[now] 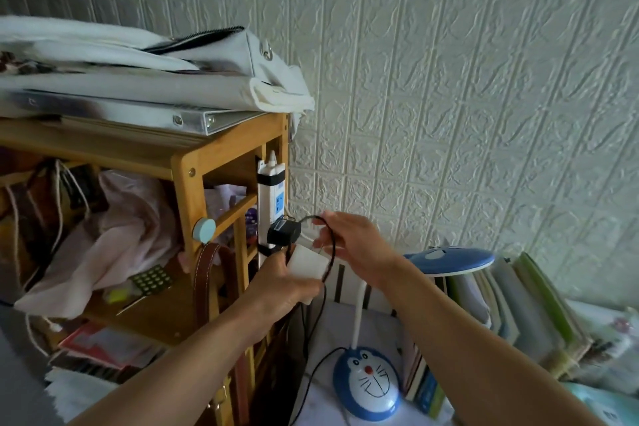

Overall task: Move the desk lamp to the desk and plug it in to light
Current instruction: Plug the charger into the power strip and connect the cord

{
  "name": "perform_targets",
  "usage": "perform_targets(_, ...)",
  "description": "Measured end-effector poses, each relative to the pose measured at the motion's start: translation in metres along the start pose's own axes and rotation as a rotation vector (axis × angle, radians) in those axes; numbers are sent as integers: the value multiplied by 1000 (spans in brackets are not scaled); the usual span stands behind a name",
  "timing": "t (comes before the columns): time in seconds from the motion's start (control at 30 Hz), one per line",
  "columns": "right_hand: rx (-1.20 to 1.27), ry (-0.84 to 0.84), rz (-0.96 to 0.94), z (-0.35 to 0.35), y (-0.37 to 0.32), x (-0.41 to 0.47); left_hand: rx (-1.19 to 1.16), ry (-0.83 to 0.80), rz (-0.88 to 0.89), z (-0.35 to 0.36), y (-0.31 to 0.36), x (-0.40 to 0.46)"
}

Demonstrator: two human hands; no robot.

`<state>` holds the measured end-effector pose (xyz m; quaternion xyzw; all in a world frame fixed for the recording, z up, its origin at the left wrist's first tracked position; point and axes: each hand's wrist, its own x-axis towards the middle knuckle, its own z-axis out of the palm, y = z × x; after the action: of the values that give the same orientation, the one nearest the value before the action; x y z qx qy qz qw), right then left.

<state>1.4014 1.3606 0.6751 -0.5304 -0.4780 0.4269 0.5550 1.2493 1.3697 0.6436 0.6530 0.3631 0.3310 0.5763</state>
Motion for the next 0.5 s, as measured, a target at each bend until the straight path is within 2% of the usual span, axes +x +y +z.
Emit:
perform_targets(0.1, -18, 243, -41, -4, 0, 8, -5, 2, 12, 0, 6, -1)
perform_targets(0.17, -93, 337, -34, -12, 6, 9, -21, 10, 26, -1, 8, -3)
perform_targets(0.4, -189, 482, 45, -29, 35, 4, -127, 131, 28, 3, 6, 3)
perform_targets(0.5, -302, 523, 121, -37, 44, 1, -181, 211, 21, 1, 2, 7)
